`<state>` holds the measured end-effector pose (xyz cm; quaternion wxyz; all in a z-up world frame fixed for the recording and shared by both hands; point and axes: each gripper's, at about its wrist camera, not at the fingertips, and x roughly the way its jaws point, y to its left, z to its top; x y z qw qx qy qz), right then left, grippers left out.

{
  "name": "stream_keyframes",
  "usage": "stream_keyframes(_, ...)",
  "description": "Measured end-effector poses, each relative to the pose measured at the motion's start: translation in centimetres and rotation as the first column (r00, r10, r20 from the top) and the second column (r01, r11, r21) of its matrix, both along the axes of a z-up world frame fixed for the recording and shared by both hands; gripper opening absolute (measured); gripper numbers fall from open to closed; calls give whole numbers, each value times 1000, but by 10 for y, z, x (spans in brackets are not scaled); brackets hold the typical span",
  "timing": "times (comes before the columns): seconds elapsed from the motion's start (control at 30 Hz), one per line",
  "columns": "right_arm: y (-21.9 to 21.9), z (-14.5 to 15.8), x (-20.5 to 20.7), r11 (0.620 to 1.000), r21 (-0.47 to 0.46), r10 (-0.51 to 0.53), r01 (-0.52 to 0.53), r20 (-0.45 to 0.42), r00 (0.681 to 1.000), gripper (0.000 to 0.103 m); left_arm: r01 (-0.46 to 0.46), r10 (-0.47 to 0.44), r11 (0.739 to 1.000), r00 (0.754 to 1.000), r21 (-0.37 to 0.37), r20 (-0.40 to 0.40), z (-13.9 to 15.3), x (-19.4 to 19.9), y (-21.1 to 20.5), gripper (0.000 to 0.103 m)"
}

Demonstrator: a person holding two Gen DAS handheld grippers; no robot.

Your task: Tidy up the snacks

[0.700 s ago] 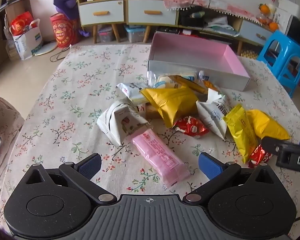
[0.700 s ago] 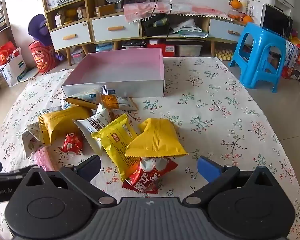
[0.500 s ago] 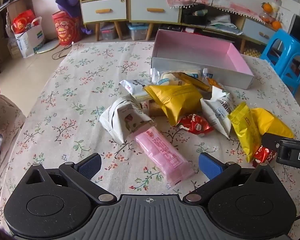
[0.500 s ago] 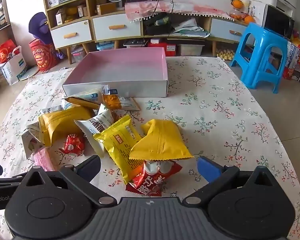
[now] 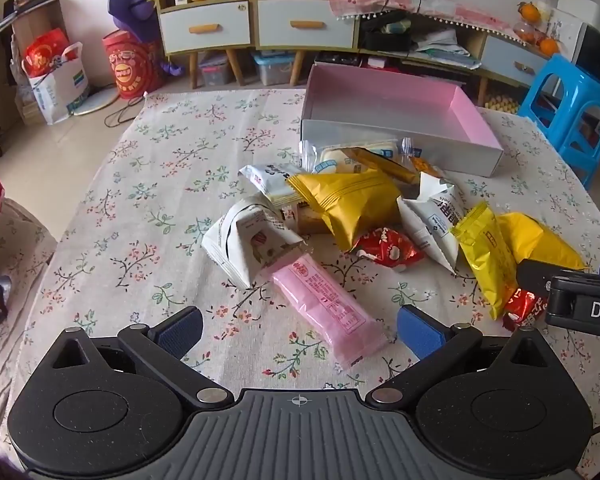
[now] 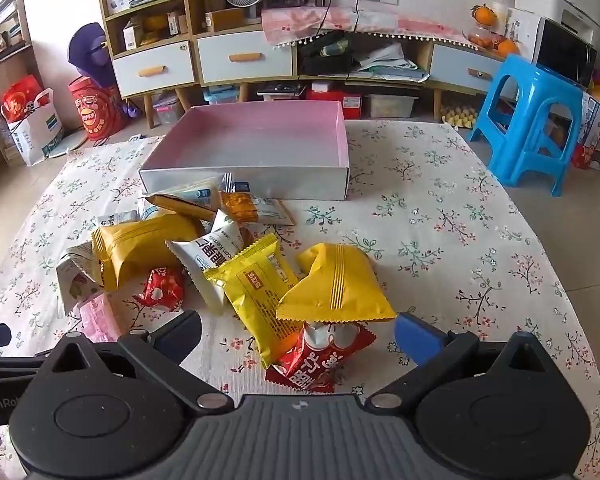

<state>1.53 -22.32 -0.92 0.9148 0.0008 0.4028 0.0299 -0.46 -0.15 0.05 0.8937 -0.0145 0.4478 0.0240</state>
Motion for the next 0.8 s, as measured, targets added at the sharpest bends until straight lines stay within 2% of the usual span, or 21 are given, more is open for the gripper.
stream_keyframes(0.8,6,4,-3,999,-29,17,-16,12,1000,94,-2,2,1000,1000,8,-4,0,-3,0,103)
